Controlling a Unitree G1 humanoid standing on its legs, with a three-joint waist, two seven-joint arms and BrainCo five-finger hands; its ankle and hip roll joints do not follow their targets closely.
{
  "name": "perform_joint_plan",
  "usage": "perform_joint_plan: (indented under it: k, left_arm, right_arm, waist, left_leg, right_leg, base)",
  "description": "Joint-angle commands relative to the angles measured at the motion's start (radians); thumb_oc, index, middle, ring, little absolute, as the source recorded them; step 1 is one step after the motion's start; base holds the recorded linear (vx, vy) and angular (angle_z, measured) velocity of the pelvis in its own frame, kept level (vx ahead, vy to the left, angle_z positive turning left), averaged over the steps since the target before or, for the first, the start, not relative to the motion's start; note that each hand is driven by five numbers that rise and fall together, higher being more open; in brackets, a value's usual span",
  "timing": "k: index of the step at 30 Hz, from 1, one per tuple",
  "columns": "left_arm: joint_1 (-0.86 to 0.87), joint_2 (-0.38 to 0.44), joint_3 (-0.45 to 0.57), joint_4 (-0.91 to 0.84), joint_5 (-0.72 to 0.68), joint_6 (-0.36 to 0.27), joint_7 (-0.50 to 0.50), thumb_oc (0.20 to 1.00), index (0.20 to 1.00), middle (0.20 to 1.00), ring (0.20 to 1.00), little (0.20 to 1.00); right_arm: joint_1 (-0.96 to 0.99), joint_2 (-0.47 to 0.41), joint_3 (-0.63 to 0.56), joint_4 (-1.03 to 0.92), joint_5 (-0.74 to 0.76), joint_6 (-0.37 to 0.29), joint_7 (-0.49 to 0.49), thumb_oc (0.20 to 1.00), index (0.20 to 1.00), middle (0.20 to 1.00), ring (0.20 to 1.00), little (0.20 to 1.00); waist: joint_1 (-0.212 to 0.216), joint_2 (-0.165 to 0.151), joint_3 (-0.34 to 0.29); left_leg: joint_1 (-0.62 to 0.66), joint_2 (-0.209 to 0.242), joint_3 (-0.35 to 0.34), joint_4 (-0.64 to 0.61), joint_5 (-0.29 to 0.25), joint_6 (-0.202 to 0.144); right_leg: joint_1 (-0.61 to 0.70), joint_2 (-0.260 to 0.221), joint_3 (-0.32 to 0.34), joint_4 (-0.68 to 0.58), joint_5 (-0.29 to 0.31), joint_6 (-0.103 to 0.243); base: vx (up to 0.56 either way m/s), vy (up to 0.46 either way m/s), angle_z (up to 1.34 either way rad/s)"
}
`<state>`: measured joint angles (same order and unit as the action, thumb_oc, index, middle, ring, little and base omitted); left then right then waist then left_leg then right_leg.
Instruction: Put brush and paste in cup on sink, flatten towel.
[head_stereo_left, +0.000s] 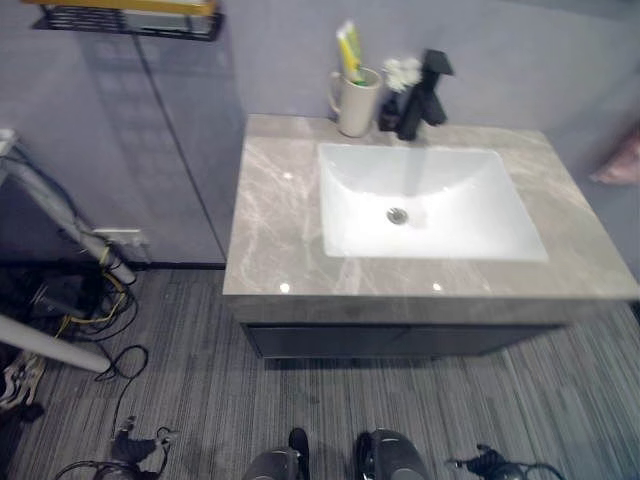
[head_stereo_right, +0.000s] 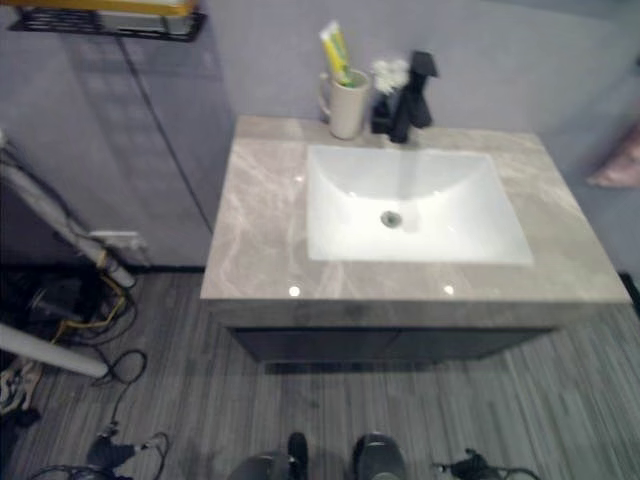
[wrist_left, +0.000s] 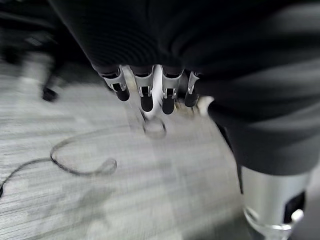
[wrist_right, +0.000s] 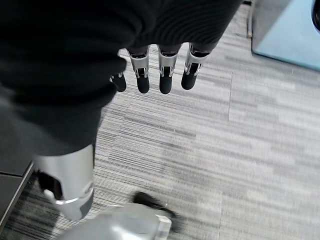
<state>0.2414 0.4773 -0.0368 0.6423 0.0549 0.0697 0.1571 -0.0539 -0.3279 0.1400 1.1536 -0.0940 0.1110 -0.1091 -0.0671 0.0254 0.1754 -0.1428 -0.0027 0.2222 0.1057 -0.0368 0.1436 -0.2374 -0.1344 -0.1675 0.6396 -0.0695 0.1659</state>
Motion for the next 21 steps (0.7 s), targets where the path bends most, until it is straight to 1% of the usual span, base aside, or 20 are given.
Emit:
perform_joint_plan:
  k: [1,2,3,4,5,6,7,8,9,10,11,12,14,15,16,17,18,19,20,21]
  left_arm:
    - [-0.028,0.042,-0.040,-0.056,0.112,-0.017,-0.056,1.000,1.000,1.000,1.000,1.000]
    - [-0.029,0.042,-0.041,-0.055,0.112,-0.017,-0.056,1.000,1.000,1.000,1.000,1.000]
    - [-0.045,0.039,-0.064,-0.054,0.129,-0.016,-0.061,1.000,1.000,1.000,1.000,1.000]
    - [-0.061,0.034,-0.087,-0.055,0.151,-0.016,-0.066,1.000,1.000,1.000,1.000,1.000]
    - [-0.062,0.034,-0.088,-0.055,0.151,-0.016,-0.066,1.000,1.000,1.000,1.000,1.000]
    - [-0.066,0.032,-0.087,-0.065,0.161,-0.014,-0.066,1.000,1.000,1.000,1.000,1.000]
    - [-0.067,0.034,-0.080,-0.082,0.171,-0.013,-0.064,1.000,1.000,1.000,1.000,1.000]
    - [-0.060,0.030,-0.059,-0.110,0.189,-0.009,-0.062,1.000,1.000,1.000,1.000,1.000]
    - [-0.061,0.025,-0.059,-0.107,0.201,-0.009,-0.060,1.000,1.000,1.000,1.000,1.000]
    - [-0.072,0.022,-0.066,-0.091,0.225,-0.013,-0.057,1.000,1.000,1.000,1.000,1.000]
    - [-0.117,0.009,-0.085,-0.050,0.251,-0.014,-0.039,1.000,1.000,1.000,1.000,1.000]
    - [-0.133,0.001,-0.091,-0.039,0.248,-0.017,-0.033,1.000,1.000,1.000,1.000,1.000]
    - [-0.158,-0.014,-0.098,-0.023,0.225,-0.028,-0.019,1.000,1.000,1.000,1.000,1.000]
    - [-0.162,-0.021,-0.095,-0.024,0.210,-0.033,-0.007,1.000,1.000,1.000,1.000,1.000]
    - [-0.162,-0.028,-0.082,-0.019,0.179,-0.039,0.018,1.000,1.000,1.000,1.000,1.000]
    - [-0.166,-0.040,-0.080,0.001,0.148,-0.044,0.036,1.000,1.000,1.000,1.000,1.000]
    - [-0.172,-0.043,-0.083,0.016,0.132,-0.049,0.044,1.000,1.000,1.000,1.000,1.000]
    - [-0.175,-0.048,-0.089,0.027,0.123,-0.051,0.043,1.000,1.000,1.000,1.000,1.000]
    - [-0.191,-0.059,-0.111,0.053,0.109,-0.057,0.040,1.000,1.000,1.000,1.000,1.000]
    - [-0.197,-0.060,-0.119,0.058,0.107,-0.056,0.040,1.000,1.000,1.000,1.000,1.000]
  right_arm:
    - [0.016,-0.027,-0.022,-0.028,0.000,-0.004,-0.028,1.000,1.000,1.000,1.000,1.000]
    - [0.016,-0.027,-0.023,-0.029,0.000,-0.003,-0.028,1.000,1.000,1.000,1.000,1.000]
    - [0.014,-0.032,-0.028,-0.042,0.001,-0.004,-0.029,1.000,1.000,1.000,1.000,1.000]
    - [0.019,-0.038,-0.029,-0.057,-0.005,-0.006,-0.031,1.000,1.000,1.000,1.000,1.000]
    - [0.019,-0.038,-0.030,-0.058,-0.005,-0.006,-0.031,1.000,1.000,1.000,1.000,1.000]
    - [0.021,-0.046,-0.026,-0.073,-0.018,-0.007,-0.033,1.000,1.000,1.000,1.000,1.000]
    - [0.017,-0.055,-0.018,-0.089,-0.044,-0.007,-0.033,1.000,1.000,1.000,1.000,1.000]
    - [0.022,-0.080,-0.004,-0.137,-0.092,-0.004,-0.037,1.000,1.000,1.000,1.000,1.000]
    - [0.035,-0.091,-0.008,-0.175,-0.103,-0.006,-0.041,1.000,1.000,1.000,1.000,1.000]
    - [0.067,-0.102,-0.022,-0.211,-0.108,-0.011,-0.043,1.000,1.000,1.000,1.000,1.000]
    - [0.110,-0.136,-0.043,-0.246,-0.127,-0.016,-0.061,1.000,1.000,1.000,1.000,1.000]
    - [0.129,-0.152,-0.048,-0.270,-0.144,-0.018,-0.064,1.000,1.000,1.000,1.000,1.000]
    - [0.158,-0.171,-0.056,-0.285,-0.168,-0.021,-0.066,1.000,1.000,1.000,1.000,1.000]
    - [0.154,-0.181,-0.048,-0.278,-0.177,-0.026,-0.068,1.000,1.000,1.000,1.000,1.000]
    - [0.144,-0.192,-0.023,-0.278,-0.191,-0.035,-0.062,1.000,1.000,1.000,1.000,1.000]
    - [0.128,-0.194,0.004,-0.264,-0.195,-0.044,-0.056,1.000,1.000,1.000,1.000,1.000]
    - [0.121,-0.197,0.017,-0.269,-0.194,-0.046,-0.057,1.000,1.000,1.000,1.000,1.000]
    - [0.116,-0.197,0.022,-0.267,-0.192,-0.046,-0.054,1.000,1.000,1.000,1.000,1.000]
    - [0.102,-0.199,0.021,-0.264,-0.170,-0.047,-0.060,1.000,1.000,1.000,1.000,1.000]
    - [0.094,-0.200,0.017,-0.275,-0.158,-0.046,-0.065,1.000,1.000,1.000,1.000,1.000]
  waist:
    - [0.009,-0.013,-0.025]
    - [0.012,-0.013,-0.024]
    - [0.017,-0.018,-0.030]
    - [0.019,-0.027,-0.040]
    - [0.020,-0.027,-0.039]
    - [0.027,-0.031,-0.043]
    - [0.046,-0.030,-0.041]
    - [0.080,-0.027,-0.027]
    - [0.080,-0.028,-0.021]
    - [0.068,-0.032,-0.017]
    - [0.038,-0.036,-0.006]
    - [0.037,-0.036,0.001]
    - [0.036,-0.038,0.016]
    - [0.044,-0.040,0.029]
    - [0.064,-0.049,0.042]
    - [0.081,-0.053,0.050]
    - [0.089,-0.051,0.054]
    - [0.089,-0.052,0.051]
    - [0.093,-0.047,0.046]
    - [0.095,-0.042,0.047]
  left_leg:
    - [0.075,0.000,0.058,-0.134,0.033,-0.106]
    - [0.075,0.000,0.061,-0.133,0.032,-0.106]
    - [0.064,0.005,0.105,-0.123,0.028,-0.103]
    - [0.062,0.003,0.135,-0.111,0.002,-0.108]
    - [0.063,0.003,0.136,-0.110,0.001,-0.108]
    - [0.049,0.013,0.180,-0.098,-0.002,-0.110]
    - [0.039,0.045,0.253,-0.092,0.013,-0.124]
    - [0.033,0.104,0.333,-0.076,0.046,-0.152]
    - [0.031,0.119,0.336,-0.072,0.059,-0.160]
    - [0.018,0.131,0.327,-0.057,0.064,-0.167]
    - [-0.018,0.151,0.282,-0.009,0.072,-0.195]
    - [-0.030,0.151,0.240,0.008,0.076,-0.205]
    - [-0.053,0.137,0.121,0.060,0.056,-0.218]
    - [-0.071,0.114,0.049,0.084,0.063,-0.204]
    - [-0.086,0.042,-0.117,0.141,0.025,-0.192]
    - [-0.097,-0.015,-0.227,0.185,0.009,-0.177]
    - [-0.104,-0.037,-0.257,0.203,0.003,-0.170]
    - [-0.117,-0.046,-0.259,0.197,0.008,-0.166]
    - [-0.144,-0.057,-0.252,0.162,0.024,-0.166]
    - [-0.169,-0.066,-0.252,0.153,0.046,-0.172]
  right_leg:
    - [0.130,-0.077,-0.050,-0.246,0.129,0.018]
    - [0.130,-0.077,-0.047,-0.246,0.129,0.018]
    - [0.144,-0.094,-0.074,-0.258,0.134,0.022]
    - [0.183,-0.106,-0.102,-0.285,0.106,0.040]
    - [0.184,-0.106,-0.102,-0.285,0.106,0.040]
    - [0.208,-0.105,-0.145,-0.338,0.091,0.044]
    - [0.217,-0.116,-0.249,-0.403,0.079,0.039]
    - [0.216,-0.115,-0.365,-0.459,0.065,0.026]
    - [0.206,-0.096,-0.341,-0.471,0.048,0.016]
    - [0.200,-0.059,-0.281,-0.498,0.024,0.005]
    - [0.205,-0.001,-0.180,-0.585,0.016,-0.017]
    - [0.203,0.015,-0.139,-0.601,0.018,-0.025]
    - [0.214,0.042,-0.082,-0.633,0.023,-0.038]
    - [0.199,0.050,-0.060,-0.631,0.043,-0.050]
    - [0.185,0.079,0.020,-0.621,0.044,-0.064]
    - [0.183,0.109,0.091,-0.611,0.043,-0.075]
    - [0.192,0.122,0.120,-0.615,0.042,-0.080]
    - [0.192,0.124,0.133,-0.618,0.045,-0.082]
    - [0.195,0.129,0.159,-0.622,0.040,-0.081]
    - [0.199,0.134,0.171,-0.620,0.038,-0.082]
  base:
    - [-0.20,0.005,-1.83]
    - [-0.17,0.000,-1.87]
    - [-0.05,-0.012,-1.50]
    - [-0.05,-0.014,-1.63]
    - [-0.08,-0.024,-1.44]
    - [-0.20,-0.032,-1.56]
    - [-0.33,-0.157,-1.42]
    - [-0.26,-0.229,-2.53]
    - [-0.17,-0.314,-4.00]
    - [-0.10,-0.368,-4.45]
    - [-0.07,-0.353,-2.88]
    - [-0.04,-0.324,-0.57]
    - [-0.03,-0.179,-1.21]
    - [-0.03,-0.193,-1.85]
    - [0.03,-0.216,-1.01]
    - [0.16,-0.190,-1.32]
    - [0.13,-0.096,-3.12]
    - [0.13,-0.004,-3.07]
    - [0.13,0.050,-2.41]
    - [0.16,0.070,-0.42]
